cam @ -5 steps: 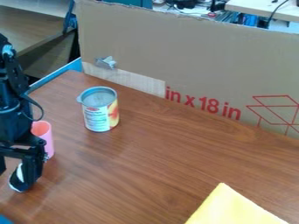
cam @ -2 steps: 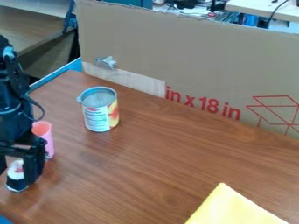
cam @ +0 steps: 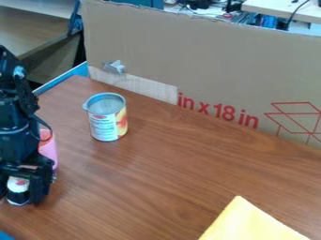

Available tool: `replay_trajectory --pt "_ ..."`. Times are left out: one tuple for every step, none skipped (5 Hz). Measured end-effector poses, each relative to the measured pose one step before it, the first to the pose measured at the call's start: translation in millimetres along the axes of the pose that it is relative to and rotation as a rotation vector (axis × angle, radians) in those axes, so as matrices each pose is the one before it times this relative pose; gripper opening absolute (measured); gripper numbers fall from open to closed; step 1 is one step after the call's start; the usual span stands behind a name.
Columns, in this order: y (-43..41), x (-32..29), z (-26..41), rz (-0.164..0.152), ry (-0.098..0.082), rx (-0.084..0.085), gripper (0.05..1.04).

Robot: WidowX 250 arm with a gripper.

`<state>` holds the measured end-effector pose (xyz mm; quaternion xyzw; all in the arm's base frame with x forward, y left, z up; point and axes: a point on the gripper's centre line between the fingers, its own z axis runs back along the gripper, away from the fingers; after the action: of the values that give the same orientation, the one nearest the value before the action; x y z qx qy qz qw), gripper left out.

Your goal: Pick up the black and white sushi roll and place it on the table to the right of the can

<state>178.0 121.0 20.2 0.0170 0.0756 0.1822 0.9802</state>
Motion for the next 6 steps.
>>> replay_trajectory --pt "-0.70 -0.54 3.51 -0.0078 -0.0111 -0.0039 0.695" --pt "-8.70 -11.74 28.73 -0.0374 -0.0866 -0.0398 0.605" --pt "-17.15 -11.95 26.01 -0.0543 -0.0539 -0.0660 0.600" --pt "-47.58 5.21 13.48 -0.1955 0.0183 -0.0604 0.600" --pt "-47.92 42.16 2.20 -0.1931 0.0362 -0.0256 0.600" --pt "-7.02 40.60 -14.48 -0.0861 0.0518 0.0260 0.600"
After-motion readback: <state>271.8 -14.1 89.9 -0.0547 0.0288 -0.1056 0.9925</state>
